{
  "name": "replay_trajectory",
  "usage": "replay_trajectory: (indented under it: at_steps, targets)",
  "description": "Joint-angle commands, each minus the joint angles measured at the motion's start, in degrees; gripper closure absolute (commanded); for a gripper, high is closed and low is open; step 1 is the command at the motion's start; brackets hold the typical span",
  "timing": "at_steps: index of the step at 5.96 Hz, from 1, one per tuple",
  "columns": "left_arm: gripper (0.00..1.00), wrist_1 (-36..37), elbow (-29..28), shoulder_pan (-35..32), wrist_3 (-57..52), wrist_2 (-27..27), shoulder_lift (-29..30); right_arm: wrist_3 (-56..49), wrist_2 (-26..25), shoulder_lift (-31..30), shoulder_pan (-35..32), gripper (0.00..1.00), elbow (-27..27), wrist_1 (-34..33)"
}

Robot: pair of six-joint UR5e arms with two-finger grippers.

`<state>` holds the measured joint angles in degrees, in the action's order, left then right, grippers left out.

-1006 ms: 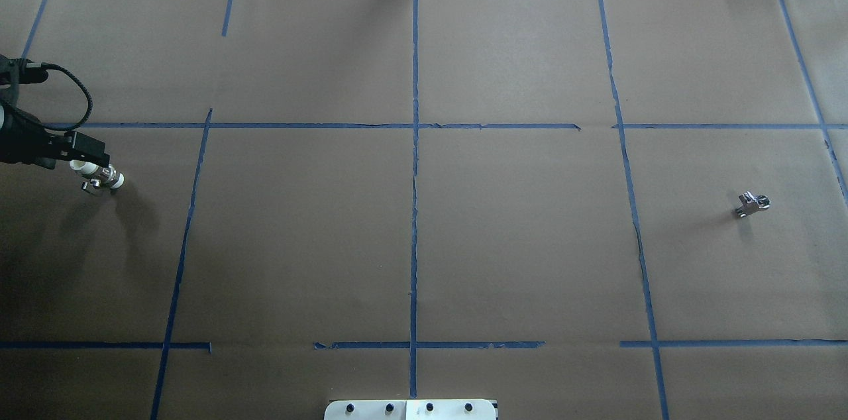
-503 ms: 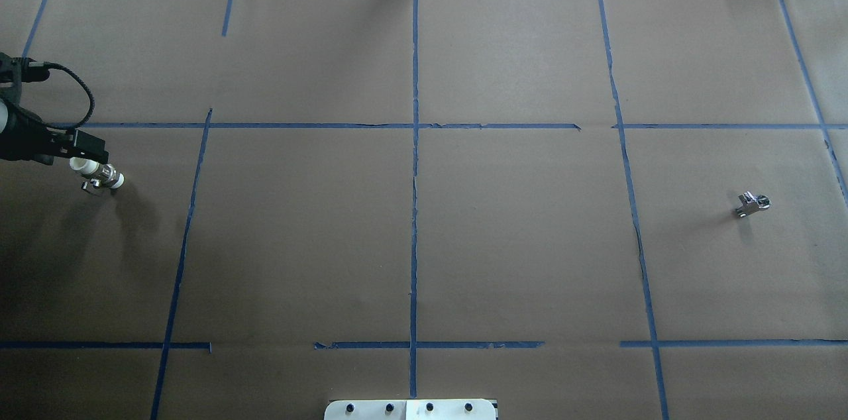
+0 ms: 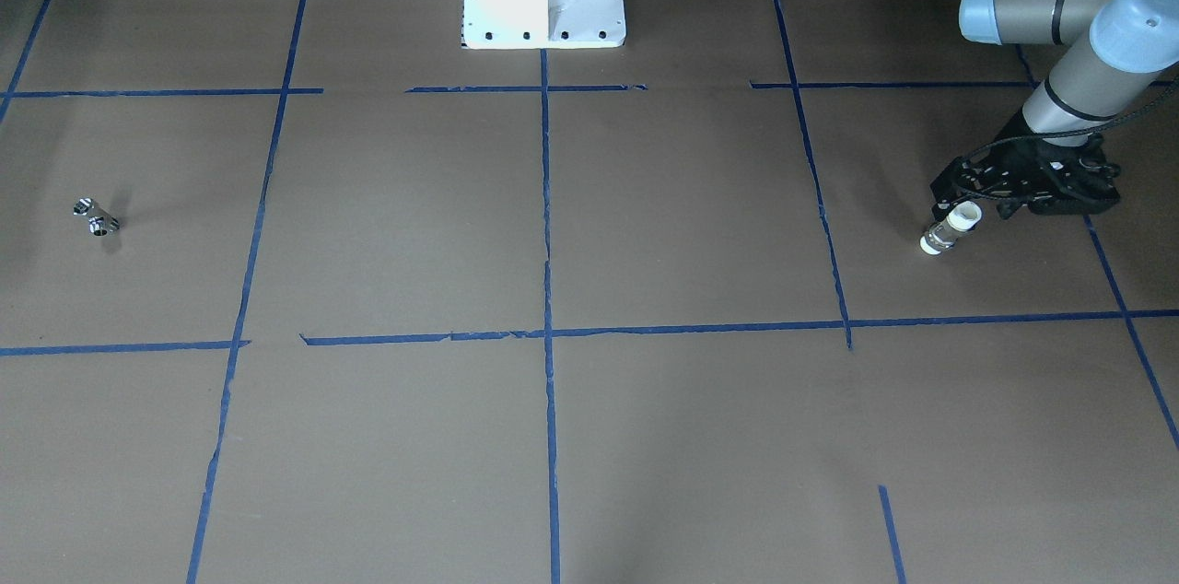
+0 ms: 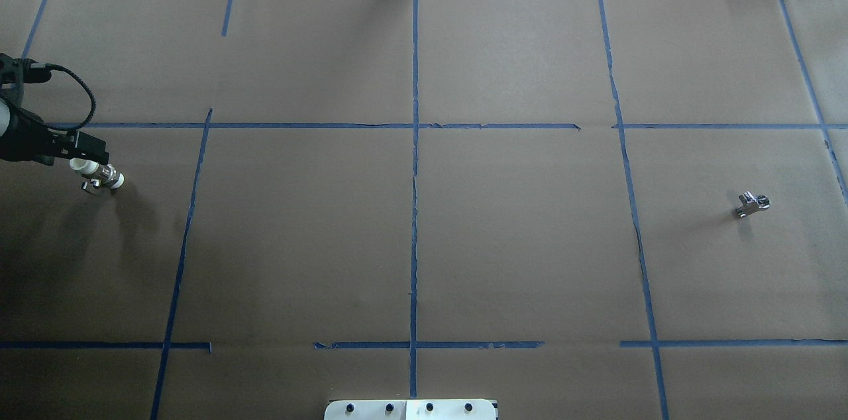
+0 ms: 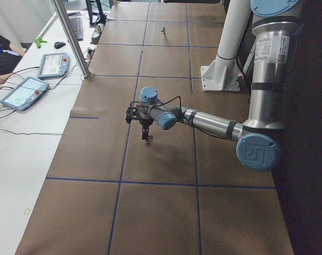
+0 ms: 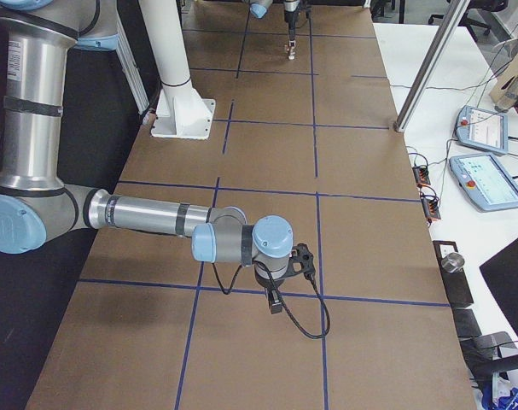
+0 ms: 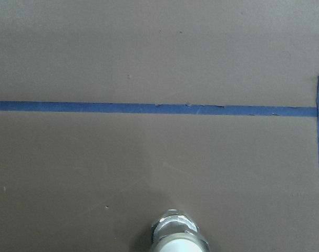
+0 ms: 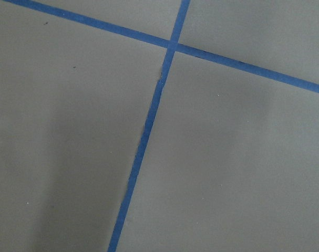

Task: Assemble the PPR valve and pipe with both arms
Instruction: 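Lower the left gripper onto the white PPR valve and grasp it, then carry the white valve with the left gripper to the table center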

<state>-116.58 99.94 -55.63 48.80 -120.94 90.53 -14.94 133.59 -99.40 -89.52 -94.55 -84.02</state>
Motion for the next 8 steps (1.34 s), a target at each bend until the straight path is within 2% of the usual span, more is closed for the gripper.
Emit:
replay_trajectory:
  at_steps: [1, 3, 5, 7, 8]
  targets:
    - [0.98, 0.12, -0.18, 0.26, -0.02, 0.0, 0.0, 0.0, 0.0, 0.0, 0.05, 0.0, 0.06, 0.0]
    - [1.0, 0.47, 0.69, 0.17, -0.02, -0.08, 0.0, 0.09, 0.0, 0.0, 0.05, 0.0, 0.06, 0.0]
    - [1.0, 7.9, 4.98, 0.0, 0.06, -0.08, 2.62, 0.09, 0.09, 0.0, 0.05, 0.0, 0.06, 0.0]
    - [1.0, 29.02, 11.22, 0.43, 1.11, 1.83, 15.48, 0.09, 0.18, 0.0, 0.14, 0.0, 0.06, 0.0]
    - [1.0, 34.26, 11.24, 7.14, 6.25, 3.68, 22.52, 0.09, 0.44, 0.0, 0.14, 0.0, 0.06, 0.0]
